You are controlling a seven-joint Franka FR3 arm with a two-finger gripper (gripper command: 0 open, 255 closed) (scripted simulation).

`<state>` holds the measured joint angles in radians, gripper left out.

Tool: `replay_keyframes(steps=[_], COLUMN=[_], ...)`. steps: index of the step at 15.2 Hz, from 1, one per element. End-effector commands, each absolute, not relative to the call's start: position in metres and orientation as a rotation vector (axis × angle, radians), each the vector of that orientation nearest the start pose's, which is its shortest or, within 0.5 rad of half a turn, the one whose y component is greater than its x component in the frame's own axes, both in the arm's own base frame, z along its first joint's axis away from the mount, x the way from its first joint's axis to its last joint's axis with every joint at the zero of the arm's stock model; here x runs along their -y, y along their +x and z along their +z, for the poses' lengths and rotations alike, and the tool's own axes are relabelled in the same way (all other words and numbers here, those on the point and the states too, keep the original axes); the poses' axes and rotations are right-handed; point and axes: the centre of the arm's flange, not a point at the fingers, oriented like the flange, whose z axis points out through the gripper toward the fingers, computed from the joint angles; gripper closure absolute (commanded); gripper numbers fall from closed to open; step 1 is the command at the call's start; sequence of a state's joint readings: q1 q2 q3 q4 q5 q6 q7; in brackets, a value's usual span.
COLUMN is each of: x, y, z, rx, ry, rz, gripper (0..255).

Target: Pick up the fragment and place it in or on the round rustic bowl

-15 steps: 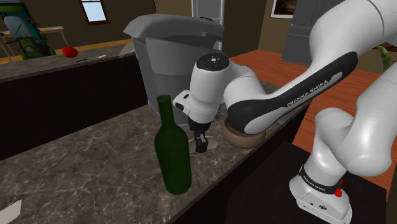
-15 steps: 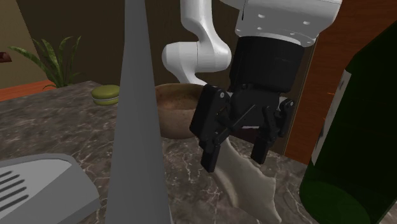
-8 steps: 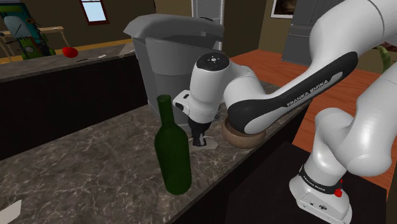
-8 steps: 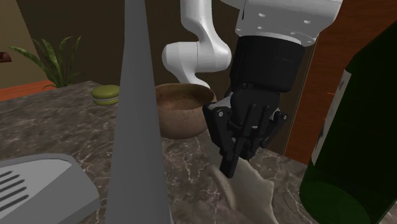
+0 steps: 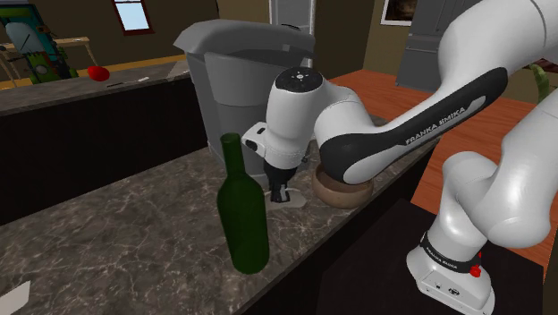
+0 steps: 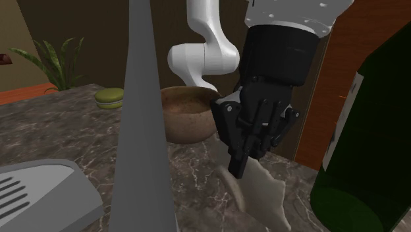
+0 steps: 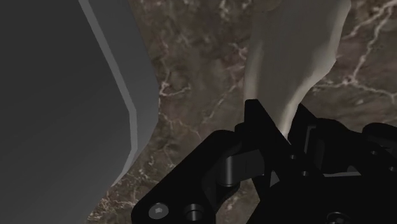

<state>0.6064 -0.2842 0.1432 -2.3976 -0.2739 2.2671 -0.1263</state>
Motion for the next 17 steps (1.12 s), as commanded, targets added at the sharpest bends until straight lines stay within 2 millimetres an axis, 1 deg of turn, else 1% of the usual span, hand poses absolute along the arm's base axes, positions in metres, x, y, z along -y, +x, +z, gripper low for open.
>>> replay_keyframes(steps=[1,17], x=[-0.313,-0.313], y=[0.345,0.345], z=[0.449,0.533], rx=[1.644,1.644], ry=[-2.892,-2.892], rz=[-0.368,-0.368], gripper=[255,255])
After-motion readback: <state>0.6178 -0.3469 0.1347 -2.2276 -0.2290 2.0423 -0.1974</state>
